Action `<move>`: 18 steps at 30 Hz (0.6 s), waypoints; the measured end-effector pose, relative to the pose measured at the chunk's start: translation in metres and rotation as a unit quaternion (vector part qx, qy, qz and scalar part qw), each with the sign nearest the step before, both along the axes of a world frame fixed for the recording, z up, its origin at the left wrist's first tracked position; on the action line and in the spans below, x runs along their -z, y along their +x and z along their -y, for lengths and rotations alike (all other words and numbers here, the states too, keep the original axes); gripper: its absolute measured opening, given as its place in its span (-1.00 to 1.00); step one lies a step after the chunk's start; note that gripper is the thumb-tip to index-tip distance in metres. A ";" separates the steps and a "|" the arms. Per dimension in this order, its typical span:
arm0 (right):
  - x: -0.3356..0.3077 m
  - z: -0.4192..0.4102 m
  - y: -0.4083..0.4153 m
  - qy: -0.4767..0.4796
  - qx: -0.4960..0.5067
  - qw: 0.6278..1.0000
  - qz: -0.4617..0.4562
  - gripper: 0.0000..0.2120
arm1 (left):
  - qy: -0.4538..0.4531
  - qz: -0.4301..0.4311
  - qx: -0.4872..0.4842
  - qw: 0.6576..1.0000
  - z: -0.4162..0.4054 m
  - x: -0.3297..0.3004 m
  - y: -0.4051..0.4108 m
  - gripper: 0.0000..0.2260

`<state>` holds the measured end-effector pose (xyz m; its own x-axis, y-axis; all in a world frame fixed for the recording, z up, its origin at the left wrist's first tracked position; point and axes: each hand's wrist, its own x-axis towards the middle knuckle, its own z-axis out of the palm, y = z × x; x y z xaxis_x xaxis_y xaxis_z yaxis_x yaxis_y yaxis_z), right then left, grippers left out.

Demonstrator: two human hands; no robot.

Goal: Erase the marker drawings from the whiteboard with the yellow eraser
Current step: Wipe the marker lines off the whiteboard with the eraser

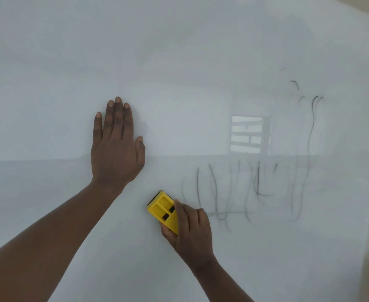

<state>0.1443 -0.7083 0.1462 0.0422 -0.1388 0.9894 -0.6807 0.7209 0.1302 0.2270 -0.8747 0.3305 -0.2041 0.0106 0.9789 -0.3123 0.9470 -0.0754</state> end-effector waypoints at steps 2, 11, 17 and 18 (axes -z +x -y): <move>0.007 -0.029 -0.019 -0.029 0.016 0.999 0.024 -0.46 | 0.003 0.001 -0.003 1.000 0.000 0.004 0.000 -0.38; 0.005 -0.160 -0.102 -0.294 0.083 0.925 0.226 -0.39 | -0.006 -0.012 -0.018 1.000 0.002 0.006 -0.007 -0.37; -0.025 -0.173 -0.122 -0.447 0.067 0.850 0.270 -0.43 | -0.006 -0.014 -0.021 1.000 0.002 0.007 -0.010 -0.37; -0.032 -0.169 -0.121 -0.448 0.063 0.852 0.264 -0.44 | -0.006 -0.016 -0.023 1.000 0.002 0.007 -0.011 -0.37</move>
